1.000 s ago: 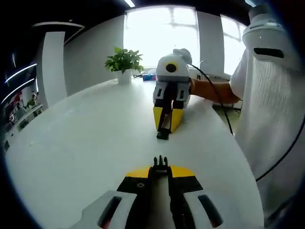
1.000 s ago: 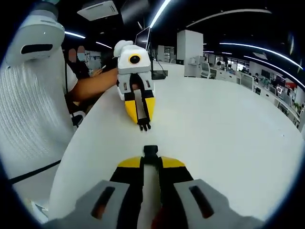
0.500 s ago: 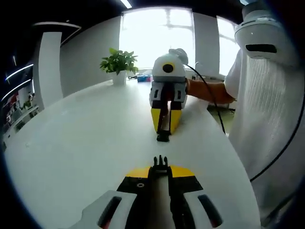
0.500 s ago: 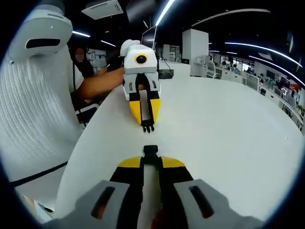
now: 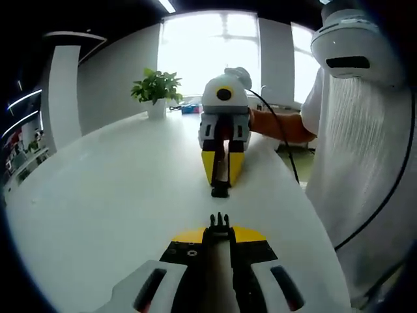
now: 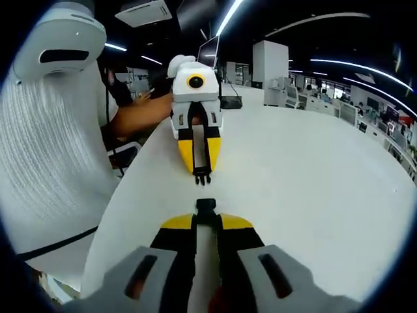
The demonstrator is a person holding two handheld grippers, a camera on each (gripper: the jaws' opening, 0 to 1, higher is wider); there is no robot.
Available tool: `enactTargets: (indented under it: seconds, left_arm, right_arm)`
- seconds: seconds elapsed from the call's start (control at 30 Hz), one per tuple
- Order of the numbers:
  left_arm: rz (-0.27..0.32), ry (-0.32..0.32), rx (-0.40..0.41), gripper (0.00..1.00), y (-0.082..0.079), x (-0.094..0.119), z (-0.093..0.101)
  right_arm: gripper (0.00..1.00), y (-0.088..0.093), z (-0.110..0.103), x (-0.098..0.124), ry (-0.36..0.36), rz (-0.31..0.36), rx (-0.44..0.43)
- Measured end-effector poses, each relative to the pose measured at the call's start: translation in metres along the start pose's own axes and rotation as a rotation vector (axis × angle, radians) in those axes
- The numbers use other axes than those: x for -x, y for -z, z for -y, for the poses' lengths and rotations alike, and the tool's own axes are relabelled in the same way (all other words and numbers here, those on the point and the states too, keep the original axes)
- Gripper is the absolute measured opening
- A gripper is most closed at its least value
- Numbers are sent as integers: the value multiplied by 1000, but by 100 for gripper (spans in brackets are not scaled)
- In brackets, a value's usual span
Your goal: Snap the two parts of the plastic buckle together until the buckle closes and remains connected.
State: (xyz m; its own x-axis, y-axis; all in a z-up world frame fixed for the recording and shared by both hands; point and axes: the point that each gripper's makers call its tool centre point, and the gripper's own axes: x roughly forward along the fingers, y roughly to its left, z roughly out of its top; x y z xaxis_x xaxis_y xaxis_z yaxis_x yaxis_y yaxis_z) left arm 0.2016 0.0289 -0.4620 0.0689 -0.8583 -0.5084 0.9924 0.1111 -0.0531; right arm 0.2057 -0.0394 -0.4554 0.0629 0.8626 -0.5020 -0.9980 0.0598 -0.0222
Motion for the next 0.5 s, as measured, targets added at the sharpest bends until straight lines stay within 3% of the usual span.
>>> enactTargets:
  seconds: [0.5]
  left_arm:
    - [15,7,-12,12,-3,-4,0]
  right_arm:
    - [13,-6,-11,-8,-6,2,4]
